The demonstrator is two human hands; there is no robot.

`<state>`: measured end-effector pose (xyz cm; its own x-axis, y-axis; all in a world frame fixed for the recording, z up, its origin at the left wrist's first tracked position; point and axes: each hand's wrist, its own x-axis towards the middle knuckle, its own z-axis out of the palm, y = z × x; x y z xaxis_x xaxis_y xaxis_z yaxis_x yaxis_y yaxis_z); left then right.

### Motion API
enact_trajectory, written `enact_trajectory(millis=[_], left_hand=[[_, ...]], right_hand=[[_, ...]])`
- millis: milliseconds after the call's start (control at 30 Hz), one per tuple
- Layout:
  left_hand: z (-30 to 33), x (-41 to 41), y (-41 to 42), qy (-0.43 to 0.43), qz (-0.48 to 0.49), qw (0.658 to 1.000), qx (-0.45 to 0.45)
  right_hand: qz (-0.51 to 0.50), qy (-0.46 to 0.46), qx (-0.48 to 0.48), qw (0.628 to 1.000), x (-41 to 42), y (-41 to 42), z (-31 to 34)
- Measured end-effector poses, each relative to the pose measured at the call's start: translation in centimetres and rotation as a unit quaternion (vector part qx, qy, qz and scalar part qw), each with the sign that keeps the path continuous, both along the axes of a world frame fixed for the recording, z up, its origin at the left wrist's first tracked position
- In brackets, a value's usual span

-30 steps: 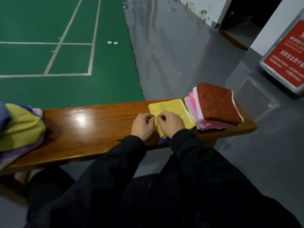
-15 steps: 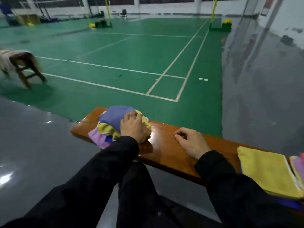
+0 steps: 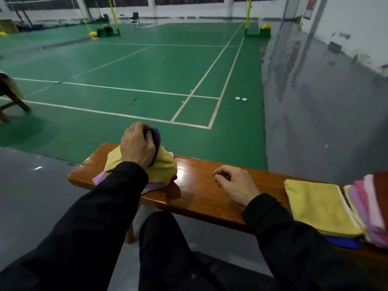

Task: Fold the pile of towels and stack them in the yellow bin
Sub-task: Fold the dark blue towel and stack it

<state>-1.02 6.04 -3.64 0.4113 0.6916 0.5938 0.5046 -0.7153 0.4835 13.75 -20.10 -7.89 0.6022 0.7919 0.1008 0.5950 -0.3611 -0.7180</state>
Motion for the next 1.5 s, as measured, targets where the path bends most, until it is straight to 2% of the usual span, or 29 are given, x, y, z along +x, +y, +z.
enact_trajectory(millis=[100, 167, 233, 333, 433, 500, 633, 700, 767, 800, 867, 933, 967, 1100, 1200, 1300, 1367, 1500], left_hand=[[5.2, 2.1, -3.7, -0.136, -0.078, 0.987, -0.048], [7.3, 3.7, -6.1, -0.168, -0.151, 0.970, -0.084], [7.9, 5.5, -8.2, -0.169, -0.224, 0.945, -0.170], [7.5, 7.8, -11.5, -0.184, -0.299, 0.870, -0.347], [6.8, 9.6, -14.2, -0.201, -0.323, 0.805, -0.456], [6.2, 10.4, -15.6, -0.212, -0.330, 0.763, -0.514], [5.1, 11.4, -16.8, -0.186, -0.331, 0.737, -0.559], [5.0, 11.6, -17.1, -0.151, -0.346, 0.752, -0.541], [5.2, 11.1, -16.8, -0.104, -0.374, 0.792, -0.472], [5.2, 10.8, -16.2, -0.067, -0.397, 0.819, -0.409], [4.8, 10.0, -14.5, 0.078, -0.419, 0.878, -0.220], [3.7, 9.6, -13.1, 0.215, -0.383, 0.897, -0.055], [3.1, 9.5, -12.5, 0.243, -0.360, 0.900, -0.019], [0.4, 9.4, -10.8, 0.241, -0.304, 0.920, -0.050], [-1.4, 9.0, -9.5, 0.240, -0.261, 0.929, -0.108], [-0.3, 9.9, -8.8, 0.142, -0.222, 0.957, -0.119], [2.5, 11.3, -8.4, 0.051, -0.219, 0.968, -0.107], [7.3, 12.1, -8.6, -0.065, -0.249, 0.965, -0.044]], right_hand=[[-0.039, 0.020, 0.096, 0.994, 0.0, 0.0, 1.5], [-0.052, 0.049, 0.199, 0.977, -0.4, -0.5, 3.0], [-0.027, 0.097, 0.274, 0.957, -0.7, -1.4, 4.3], [-0.015, 0.121, 0.272, 0.954, -0.3, -2.5, 4.7], [-0.062, 0.045, 0.263, 0.962, 0.6, -4.2, 4.4], [-0.056, -0.017, 0.254, 0.965, 0.7, -5.5, 4.5], [-0.023, -0.088, 0.186, 0.978, 0.4, -6.8, 5.0], [-0.055, -0.135, 0.174, 0.974, 1.1, -6.6, 4.7], [-0.096, -0.177, 0.176, 0.964, 2.1, -6.8, 4.7], [-0.119, -0.183, 0.181, 0.959, 2.7, -7.0, 4.8], [-0.154, -0.170, 0.205, 0.951, 3.8, -7.6, 5.6], [-0.177, -0.148, 0.195, 0.953, 5.2, -7.8, 6.4], [-0.182, -0.140, 0.185, 0.956, 5.9, -7.8, 6.6], [-0.231, -0.118, 0.197, 0.946, 8.3, -8.0, 6.8], [-0.276, -0.009, 0.137, 0.951, 9.7, -8.3, 6.4], [-0.311, -0.005, 0.104, 0.945, 12.3, -7.9, 6.6], [-0.316, -0.012, 0.155, 0.936, 13.8, -7.5, 7.9], [-0.268, 0.022, 0.345, 0.899, 14.4, -8.0, 11.9]])
